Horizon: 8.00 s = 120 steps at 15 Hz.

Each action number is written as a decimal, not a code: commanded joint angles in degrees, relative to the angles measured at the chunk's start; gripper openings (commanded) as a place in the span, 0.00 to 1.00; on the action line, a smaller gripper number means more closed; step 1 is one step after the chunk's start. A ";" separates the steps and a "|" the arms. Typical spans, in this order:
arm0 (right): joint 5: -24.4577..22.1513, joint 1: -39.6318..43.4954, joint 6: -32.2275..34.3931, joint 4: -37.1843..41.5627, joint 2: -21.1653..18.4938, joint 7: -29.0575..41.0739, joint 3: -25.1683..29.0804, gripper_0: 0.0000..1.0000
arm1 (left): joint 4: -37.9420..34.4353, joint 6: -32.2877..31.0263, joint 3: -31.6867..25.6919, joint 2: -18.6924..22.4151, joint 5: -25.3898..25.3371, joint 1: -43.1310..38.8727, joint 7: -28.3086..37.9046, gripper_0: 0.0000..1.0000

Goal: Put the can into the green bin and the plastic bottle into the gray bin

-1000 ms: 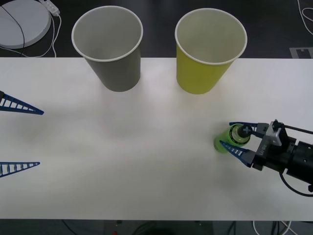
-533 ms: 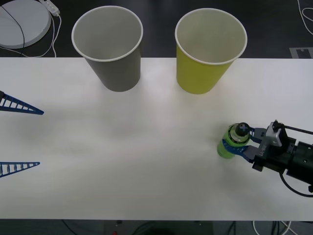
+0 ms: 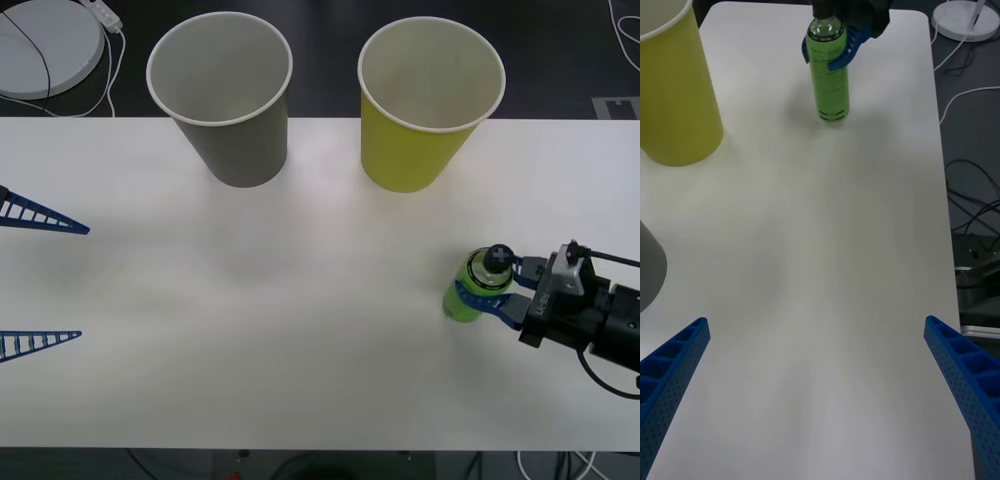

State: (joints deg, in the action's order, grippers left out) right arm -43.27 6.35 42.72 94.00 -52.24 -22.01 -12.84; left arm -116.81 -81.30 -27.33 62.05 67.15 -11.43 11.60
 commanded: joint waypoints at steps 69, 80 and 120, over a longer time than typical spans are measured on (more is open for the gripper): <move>-65.80 -64.27 27.16 18.15 6.63 109.55 -7.02 0.00 | 0.00 0.00 0.00 0.00 0.00 0.00 0.00 1.00; -73.80 -78.51 37.00 1.63 16.29 109.64 -10.27 0.00 | 0.00 0.00 0.00 0.00 0.00 0.00 0.00 1.00; -94.81 -106.90 27.60 -53.13 47.14 110.60 -13.00 0.00 | 0.00 0.00 0.00 0.00 0.00 0.00 0.00 1.00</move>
State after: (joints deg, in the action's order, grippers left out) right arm -138.16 -100.55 70.39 40.92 -5.17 88.59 -25.83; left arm -116.81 -81.30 -27.33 62.05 67.15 -11.43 11.60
